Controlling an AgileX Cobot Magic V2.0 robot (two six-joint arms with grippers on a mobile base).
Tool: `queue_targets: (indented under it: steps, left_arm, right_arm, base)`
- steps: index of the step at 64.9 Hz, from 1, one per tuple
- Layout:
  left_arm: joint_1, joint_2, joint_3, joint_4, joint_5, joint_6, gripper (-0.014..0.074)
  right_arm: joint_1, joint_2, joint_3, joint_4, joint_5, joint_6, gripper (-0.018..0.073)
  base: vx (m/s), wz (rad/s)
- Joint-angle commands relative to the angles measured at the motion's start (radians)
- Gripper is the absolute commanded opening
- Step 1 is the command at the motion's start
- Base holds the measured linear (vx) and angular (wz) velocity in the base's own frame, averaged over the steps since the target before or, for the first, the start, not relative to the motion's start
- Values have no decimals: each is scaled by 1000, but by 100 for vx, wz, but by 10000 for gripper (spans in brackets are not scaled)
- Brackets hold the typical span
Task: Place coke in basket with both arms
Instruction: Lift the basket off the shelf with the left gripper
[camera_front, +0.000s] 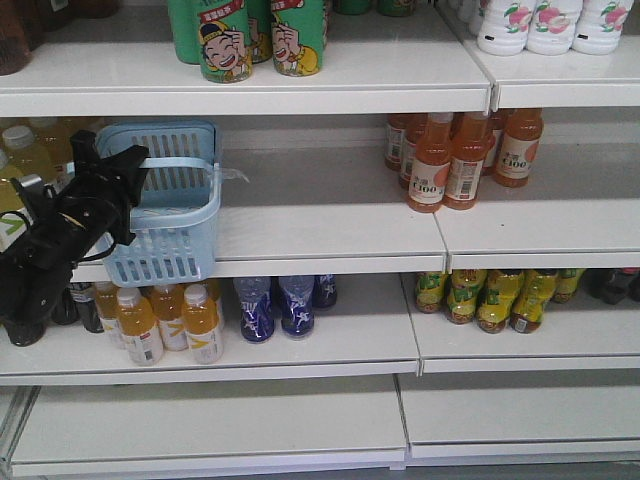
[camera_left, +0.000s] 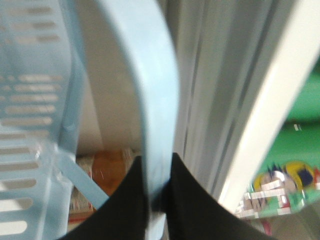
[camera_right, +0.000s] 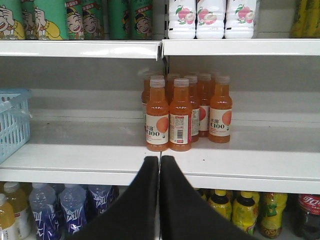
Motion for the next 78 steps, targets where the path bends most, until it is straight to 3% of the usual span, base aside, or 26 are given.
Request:
queue_targets:
  steps: [1,11,24,31,40,58,78]
  left_arm:
    - [1,-55,-23,88,-194,-4,-7]
    - [0,-55,-23,274,-334,-138,-7]
    - [-3,-88,-23,667,-336,-331,-7]
    - [-22,-137,-23,876,-336,-334,-7]
    - [-95,-222,-23,1017,-336,-333,-7]
    - [-298,-351,-23,978,-336,-333,-7]
    - [-483,-388,-23,943,-336,-333,-7]
  right_arm:
    - [-7,-11,19,-3,-76,-4,-5]
    - [-7,-11,19,-3,-76,-4,-5]
    - [-7,-11,19,-3,-76,-4,-5]
    - [-7,-11,19,-3,-76,-4,-5]
    - [-7,-11,19,-3,-76,-4,-5]
    - [-7,-11,19,-3,-76,-4,-5]
    - [-7,-11,19,-3,-76,-4,-5]
  base:
    - [0,0]
    - [0,0]
    - [0,0]
    - [0,0]
    - [0,0]
    - [0,0]
    - [0,0]
